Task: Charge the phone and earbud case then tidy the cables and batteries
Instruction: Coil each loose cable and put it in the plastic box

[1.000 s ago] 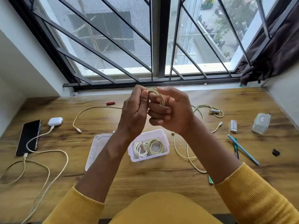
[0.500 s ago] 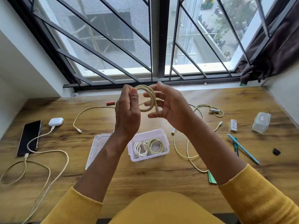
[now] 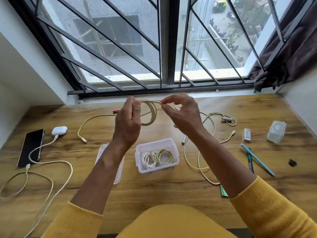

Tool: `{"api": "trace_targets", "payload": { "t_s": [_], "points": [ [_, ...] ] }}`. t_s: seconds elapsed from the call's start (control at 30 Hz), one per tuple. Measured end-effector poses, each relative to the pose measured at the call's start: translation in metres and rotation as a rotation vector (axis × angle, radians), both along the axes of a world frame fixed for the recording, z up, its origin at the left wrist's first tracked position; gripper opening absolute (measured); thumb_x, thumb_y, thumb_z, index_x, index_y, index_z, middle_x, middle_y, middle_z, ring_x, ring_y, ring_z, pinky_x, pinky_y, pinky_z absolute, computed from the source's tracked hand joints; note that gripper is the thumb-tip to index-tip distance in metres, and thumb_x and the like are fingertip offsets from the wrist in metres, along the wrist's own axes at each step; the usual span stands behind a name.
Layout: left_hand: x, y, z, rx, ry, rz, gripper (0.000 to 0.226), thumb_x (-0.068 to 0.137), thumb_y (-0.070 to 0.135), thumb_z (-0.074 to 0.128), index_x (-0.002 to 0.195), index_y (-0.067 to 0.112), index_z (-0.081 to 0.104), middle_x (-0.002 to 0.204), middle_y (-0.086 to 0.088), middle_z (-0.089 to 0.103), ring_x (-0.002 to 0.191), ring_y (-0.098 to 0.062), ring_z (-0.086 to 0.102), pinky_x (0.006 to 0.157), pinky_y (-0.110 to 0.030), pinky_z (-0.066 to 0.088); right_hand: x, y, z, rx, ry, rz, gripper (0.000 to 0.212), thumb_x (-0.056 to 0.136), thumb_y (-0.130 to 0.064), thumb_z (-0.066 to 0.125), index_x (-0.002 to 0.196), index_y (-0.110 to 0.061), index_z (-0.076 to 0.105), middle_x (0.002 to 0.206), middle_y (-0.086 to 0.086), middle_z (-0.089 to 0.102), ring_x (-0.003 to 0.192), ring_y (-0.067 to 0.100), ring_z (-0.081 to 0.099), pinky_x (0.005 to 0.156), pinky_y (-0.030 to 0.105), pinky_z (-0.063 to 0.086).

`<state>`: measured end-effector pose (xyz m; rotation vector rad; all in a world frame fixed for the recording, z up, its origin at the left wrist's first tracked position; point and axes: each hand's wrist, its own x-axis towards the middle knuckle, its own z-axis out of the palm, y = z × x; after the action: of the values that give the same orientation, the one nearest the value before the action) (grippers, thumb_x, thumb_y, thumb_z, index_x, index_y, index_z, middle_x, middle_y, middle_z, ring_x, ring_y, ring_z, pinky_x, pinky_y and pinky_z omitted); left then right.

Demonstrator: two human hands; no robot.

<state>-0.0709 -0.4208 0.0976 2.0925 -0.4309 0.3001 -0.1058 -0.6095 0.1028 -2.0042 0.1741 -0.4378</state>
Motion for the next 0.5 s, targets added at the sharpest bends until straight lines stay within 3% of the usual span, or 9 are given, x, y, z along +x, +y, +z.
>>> {"api": "trace_targets", "payload": {
  "t_s": [0.07, 0.17, 0.27, 0.37, 0.43, 0.5],
  "points": [
    [-0.004, -0.002, 0.002, -0.067, 0.081, -0.109, 0.030, 0.112, 0.035, 0.037, 0.091, 0.017, 0.049, 0.081, 0.002, 0.052, 0.078, -0.010, 0.052, 0.072, -0.027, 0.045, 0.001, -0.001, -0.002, -0.042, -0.012, -0.019, 0.007, 0.090, -0.029, 0.081, 0.093, -0.035, 0.079, 0.102, -0.011, 0.067, 0.098, 0.012, 0.061, 0.078, 0.038, 0.056],
    [-0.010, -0.008, 0.002, -0.133, 0.151, -0.168, 0.026, 0.110, 0.037, 0.038, 0.087, 0.026, 0.046, 0.084, 0.007, 0.052, 0.089, -0.011, 0.060, 0.078, -0.015, 0.046, 0.002, 0.002, -0.003, 0.064, -0.025, 0.100, 0.006, 0.090, -0.020, 0.082, 0.096, -0.021, 0.083, 0.086, -0.009, 0.076, 0.074, 0.012, 0.069, 0.062, 0.038, 0.059],
    [-0.012, -0.015, 0.000, -0.109, 0.134, -0.169, 0.024, 0.110, 0.039, 0.038, 0.091, 0.028, 0.046, 0.082, 0.012, 0.052, 0.090, -0.017, 0.066, 0.077, -0.034, 0.053, 0.000, 0.005, 0.000, 0.201, -0.050, 0.206, 0.010, 0.087, -0.010, 0.082, 0.097, -0.010, 0.083, 0.080, 0.005, 0.079, 0.076, 0.033, 0.075, 0.071, 0.055, 0.063],
    [-0.009, -0.015, -0.004, -0.039, 0.049, -0.105, 0.030, 0.112, 0.037, 0.036, 0.094, 0.015, 0.047, 0.076, 0.006, 0.049, 0.075, -0.025, 0.056, 0.069, -0.051, 0.049, -0.003, 0.005, 0.006, 0.350, -0.006, 0.304, 0.022, 0.090, 0.011, 0.062, 0.104, 0.005, 0.078, 0.089, 0.023, 0.077, 0.087, 0.044, 0.075, 0.086, 0.056, 0.063],
    [-0.007, -0.015, -0.005, 0.004, -0.009, -0.052, 0.032, 0.111, 0.037, 0.034, 0.093, 0.013, 0.045, 0.074, 0.004, 0.048, 0.068, -0.022, 0.049, 0.060, -0.046, 0.042, -0.006, 0.005, 0.008, 0.488, 0.035, 0.344, 0.033, 0.091, 0.013, 0.046, 0.110, 0.011, 0.073, 0.098, 0.033, 0.074, 0.097, 0.050, 0.072, 0.092, 0.053, 0.062],
    [-0.007, -0.016, -0.005, 0.043, -0.061, -0.005, 0.029, 0.111, 0.037, 0.033, 0.092, 0.017, 0.044, 0.073, 0.005, 0.047, 0.067, -0.019, 0.046, 0.062, -0.038, 0.035, -0.006, 0.005, 0.008, 0.550, 0.057, 0.373, 0.033, 0.095, 0.006, 0.045, 0.113, 0.012, 0.071, 0.102, 0.034, 0.073, 0.102, 0.051, 0.070, 0.093, 0.050, 0.062]
  ]
}}
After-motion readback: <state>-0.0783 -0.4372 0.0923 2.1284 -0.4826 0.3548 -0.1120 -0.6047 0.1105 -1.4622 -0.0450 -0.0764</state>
